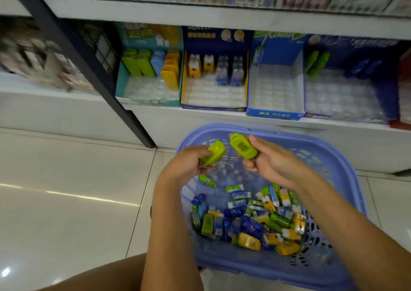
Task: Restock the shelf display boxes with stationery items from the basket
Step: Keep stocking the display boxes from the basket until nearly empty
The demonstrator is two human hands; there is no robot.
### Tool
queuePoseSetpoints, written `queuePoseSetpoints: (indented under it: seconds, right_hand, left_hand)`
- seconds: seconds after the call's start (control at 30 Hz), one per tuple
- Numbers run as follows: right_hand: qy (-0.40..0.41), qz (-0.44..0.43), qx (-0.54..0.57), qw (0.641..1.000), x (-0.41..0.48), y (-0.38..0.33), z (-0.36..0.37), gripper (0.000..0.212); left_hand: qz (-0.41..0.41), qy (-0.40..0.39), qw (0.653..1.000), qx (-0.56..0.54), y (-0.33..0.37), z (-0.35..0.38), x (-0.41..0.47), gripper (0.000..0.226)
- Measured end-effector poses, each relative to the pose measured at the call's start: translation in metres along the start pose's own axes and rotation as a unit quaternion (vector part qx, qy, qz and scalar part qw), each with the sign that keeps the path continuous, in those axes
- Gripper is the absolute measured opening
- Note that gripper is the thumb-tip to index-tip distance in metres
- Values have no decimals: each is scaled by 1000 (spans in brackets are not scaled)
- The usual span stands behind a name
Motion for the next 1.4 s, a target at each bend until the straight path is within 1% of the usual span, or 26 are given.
queuePoseSetpoints:
  seconds: [0.07, 0.13, 0.17, 0.23, 0.3, 0.37, 0.43, 0.53, 0.63, 0.7, 0.83, 0.93, 1.03, 1.17, 1.23, 1.27, 1.33, 1.37, 1.4]
  right_hand:
    - [1, -45, 2, 999, 6, -17, 15, 30]
    - [-11, -89, -30, 996, 13, -34, 32, 36]
    - [-13, -106, -57, 993, 17, -41, 39, 40]
    - [-6, -131, -141, 981, 28, -52, 53, 40]
    - [3, -159, -230, 960, 40, -60, 68, 38]
    - [11, -189, -292, 938, 54, -68, 83, 37]
    - [12, -219, -363, 905, 74, -79, 100, 38]
    - [43, -262, -485, 834, 115, -95, 126, 42]
    - [83, -324, -544, 770, 155, -106, 155, 37]
    - [80, -328, -574, 747, 181, -107, 168, 37]
    - [47, -275, -678, 681, 223, -98, 176, 37]
    - [34, -258, -710, 654, 238, -93, 180, 39]
    - [22, -247, -744, 621, 241, -93, 183, 41]
    - [19, -236, -761, 604, 239, -92, 178, 41]
    - [19, -245, -773, 585, 238, -88, 180, 37]
    - [26, -265, -763, 589, 238, -86, 182, 32]
    - [62, -296, -732, 611, 236, -84, 185, 25]
    - [80, -306, -726, 610, 236, -84, 185, 26]
    - [85, -313, -754, 571, 237, -83, 184, 28]
  left_hand:
    - [42, -11, 999, -32, 13, -8, -11, 20]
    - [83, -9, 995, -62, 24, -16, -21, 21]
    - [100, -5, 992, -76, 27, -19, -24, 20]
    - [132, 14, 987, -87, 33, -26, -33, 22]
    - [160, 41, 982, -88, 36, -31, -38, 24]
    - [178, 79, 976, -100, 37, -37, -41, 24]
    - [187, 117, 966, -133, 37, -42, -42, 24]
    - [188, 154, 953, -182, 36, -51, -43, 21]
    - [188, 174, 944, -208, 34, -61, -42, 15]
    - [195, 179, 936, -232, 34, -67, -42, 17]
    - [213, 190, 919, -273, 35, -79, -44, 24]
    - [222, 194, 911, -287, 33, -86, -44, 24]
    - [232, 197, 907, -291, 32, -93, -43, 23]
    - [240, 193, 905, -294, 33, -95, -42, 23]
    - [243, 190, 907, -287, 33, -95, -42, 22]
    - [244, 189, 908, -283, 32, -95, -41, 21]
    - [251, 186, 908, -280, 32, -96, -42, 15]
    - [256, 183, 906, -283, 33, -97, -43, 15]
    - [261, 179, 904, -287, 33, -98, -44, 16]
Point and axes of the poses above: each hand's wrist, its own x-axis towards the middle knuckle, its own z-axis out of the palm, y = z × x, the point moved 3 cm from there along x, towards the middle knuckle, and after that the axes turned 7 degrees about -z, right-handed, at the moved point
